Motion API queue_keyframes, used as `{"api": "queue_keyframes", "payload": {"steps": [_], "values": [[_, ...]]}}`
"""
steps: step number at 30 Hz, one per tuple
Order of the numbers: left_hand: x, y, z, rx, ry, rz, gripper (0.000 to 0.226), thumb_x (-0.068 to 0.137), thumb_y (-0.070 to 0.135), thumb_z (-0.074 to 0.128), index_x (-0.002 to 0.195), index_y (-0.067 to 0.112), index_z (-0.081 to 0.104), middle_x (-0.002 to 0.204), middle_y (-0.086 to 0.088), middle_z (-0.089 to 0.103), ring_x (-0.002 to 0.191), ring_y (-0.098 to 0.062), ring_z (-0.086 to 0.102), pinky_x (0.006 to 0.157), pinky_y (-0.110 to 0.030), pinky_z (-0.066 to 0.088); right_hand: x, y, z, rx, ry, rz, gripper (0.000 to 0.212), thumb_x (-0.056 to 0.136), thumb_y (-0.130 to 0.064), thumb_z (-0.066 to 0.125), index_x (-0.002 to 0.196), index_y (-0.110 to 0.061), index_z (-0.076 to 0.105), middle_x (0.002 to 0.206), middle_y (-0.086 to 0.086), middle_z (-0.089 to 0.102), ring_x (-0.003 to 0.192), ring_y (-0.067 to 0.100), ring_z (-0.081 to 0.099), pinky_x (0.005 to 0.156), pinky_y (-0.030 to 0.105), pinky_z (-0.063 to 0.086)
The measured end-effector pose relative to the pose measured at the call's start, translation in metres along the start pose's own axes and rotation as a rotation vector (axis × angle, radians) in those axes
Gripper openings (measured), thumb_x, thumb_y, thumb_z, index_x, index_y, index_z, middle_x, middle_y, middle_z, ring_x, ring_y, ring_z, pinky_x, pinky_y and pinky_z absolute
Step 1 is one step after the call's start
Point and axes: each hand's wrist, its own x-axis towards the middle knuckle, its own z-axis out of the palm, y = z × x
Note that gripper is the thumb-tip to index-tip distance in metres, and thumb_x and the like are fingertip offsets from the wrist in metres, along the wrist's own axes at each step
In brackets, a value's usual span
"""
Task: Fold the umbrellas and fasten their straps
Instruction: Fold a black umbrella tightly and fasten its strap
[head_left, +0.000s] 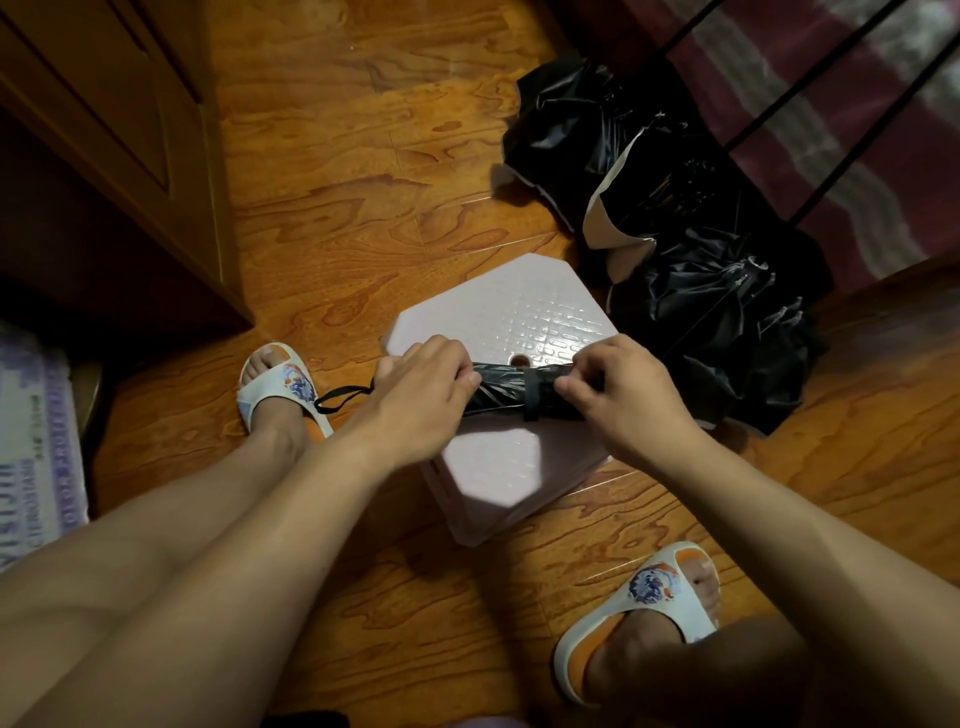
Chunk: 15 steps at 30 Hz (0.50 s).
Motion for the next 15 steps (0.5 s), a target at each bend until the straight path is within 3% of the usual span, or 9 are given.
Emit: {"api": "queue_keyframes", "payload": {"steps": [3,7,11,15], "values": [[-0.001,0.002,0.007,0.012,0.043,-0.01,0.02,0.108,0.033,0.037,0.096,0.021,0.047,0.1,0.005,0.047,0.098,-0.015,0.042,0.08,-0.032,0.016,0.005,-0.001,0.003,0.17,-0.014,0.176,0.04,0.101,-0.025,0.06,0.062,-0.019,0.056,0.072,0.0,0.055,0.074,0.015,0.051,0.062,0.03,0.037],[-0.002,0.009,0.014,0.027,0.122,-0.078,0.021,0.108,0.033,0.037,0.093,0.021,0.045,0.098,0.003,0.046,0.09,-0.015,0.038,0.083,-0.032,0.019,0.013,-0.001,0.014,0.185,0.036,0.285,0.044,0.1,-0.025,0.058,0.057,-0.02,0.053,0.066,-0.001,0.052,0.072,0.02,0.051,0.063,0.037,0.043],[0.004,0.017,0.011,0.072,0.102,-0.158,0.02,0.109,0.035,0.036,0.095,0.022,0.043,0.097,0.004,0.044,0.088,-0.015,0.038,0.088,-0.037,0.025,0.019,-0.004,0.019,0.258,0.101,0.399,0.022,0.098,-0.026,0.059,0.076,-0.021,0.063,0.086,0.003,0.065,0.089,0.024,0.063,0.082,0.048,0.057],[0.011,0.021,0.01,0.07,0.134,-0.201,0.018,0.107,0.033,0.042,0.095,0.02,0.046,0.096,0.004,0.049,0.089,-0.021,0.046,0.09,-0.043,0.033,0.018,-0.004,0.019,0.171,0.151,0.289,0.012,0.096,-0.027,0.063,0.086,-0.021,0.06,0.09,-0.001,0.062,0.091,0.02,0.061,0.083,0.045,0.056]]}}
